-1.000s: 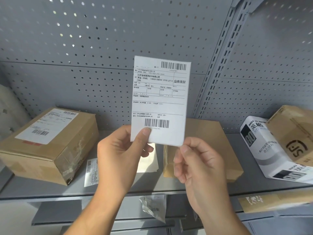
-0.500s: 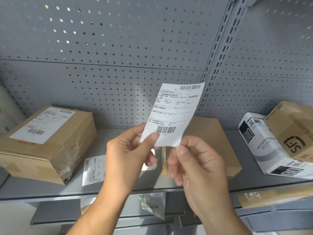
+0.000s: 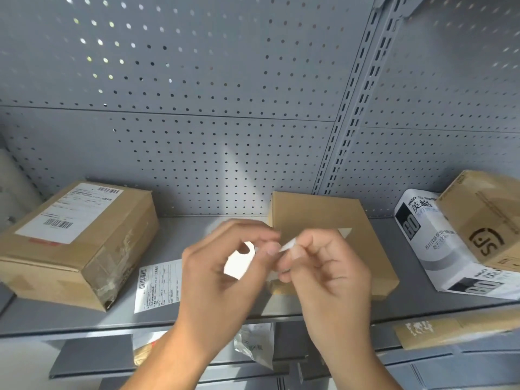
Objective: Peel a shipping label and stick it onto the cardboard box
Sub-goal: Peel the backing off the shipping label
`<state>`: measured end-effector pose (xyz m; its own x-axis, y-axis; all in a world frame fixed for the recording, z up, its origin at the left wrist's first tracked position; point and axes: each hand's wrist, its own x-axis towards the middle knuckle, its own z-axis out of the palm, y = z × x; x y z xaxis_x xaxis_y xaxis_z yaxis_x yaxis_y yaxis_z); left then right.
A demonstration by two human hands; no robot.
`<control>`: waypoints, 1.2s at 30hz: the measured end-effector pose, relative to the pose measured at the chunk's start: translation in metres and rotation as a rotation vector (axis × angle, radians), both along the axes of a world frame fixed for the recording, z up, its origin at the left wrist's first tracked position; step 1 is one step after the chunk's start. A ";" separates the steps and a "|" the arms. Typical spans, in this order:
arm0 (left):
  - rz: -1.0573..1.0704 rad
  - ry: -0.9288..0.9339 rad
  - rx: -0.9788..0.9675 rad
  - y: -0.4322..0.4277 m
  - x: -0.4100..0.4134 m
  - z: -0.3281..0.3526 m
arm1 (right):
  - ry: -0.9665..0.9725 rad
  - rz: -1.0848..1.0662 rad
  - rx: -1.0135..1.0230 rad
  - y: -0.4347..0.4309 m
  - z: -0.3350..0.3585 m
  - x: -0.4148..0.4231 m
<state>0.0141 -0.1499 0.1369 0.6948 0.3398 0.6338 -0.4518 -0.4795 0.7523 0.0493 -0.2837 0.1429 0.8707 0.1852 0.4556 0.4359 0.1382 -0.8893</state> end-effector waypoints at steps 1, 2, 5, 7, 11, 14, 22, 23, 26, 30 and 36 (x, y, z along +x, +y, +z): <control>-0.037 0.001 0.026 -0.002 -0.002 0.002 | -0.060 -0.026 -0.040 0.000 -0.001 -0.001; -0.067 0.005 0.033 -0.003 -0.004 0.003 | -0.101 -0.038 -0.062 0.000 -0.002 -0.001; -0.084 0.018 -0.004 0.000 -0.007 0.002 | -0.183 -0.063 -0.112 -0.001 -0.004 -0.001; -0.101 0.036 -0.037 0.003 -0.009 0.003 | -0.223 -0.077 -0.161 -0.002 -0.005 0.000; -0.113 0.034 -0.092 0.002 -0.012 0.004 | -0.223 -0.058 -0.184 -0.002 -0.008 0.000; -0.090 0.039 -0.103 0.002 -0.012 0.002 | -0.213 -0.034 -0.190 -0.001 -0.010 -0.001; -0.047 0.087 -0.262 0.000 -0.013 -0.004 | -0.164 -0.049 -0.221 -0.001 -0.013 -0.003; -0.050 0.086 -0.279 0.000 -0.013 -0.004 | -0.152 -0.050 -0.219 -0.001 -0.013 -0.003; -0.022 0.094 -0.296 0.001 -0.014 -0.005 | -0.097 -0.050 -0.205 -0.002 -0.014 -0.004; 0.024 0.116 -0.288 0.003 -0.014 -0.006 | -0.027 -0.051 -0.145 -0.003 -0.012 -0.004; 0.091 0.124 -0.233 0.011 -0.014 -0.010 | 0.108 -0.038 -0.044 -0.006 -0.014 0.000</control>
<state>-0.0003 -0.1392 0.1268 0.7221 0.5312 0.4432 -0.3121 -0.3215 0.8940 0.0492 -0.2897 0.1290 0.9211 0.1689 0.3509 0.3414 0.0830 -0.9362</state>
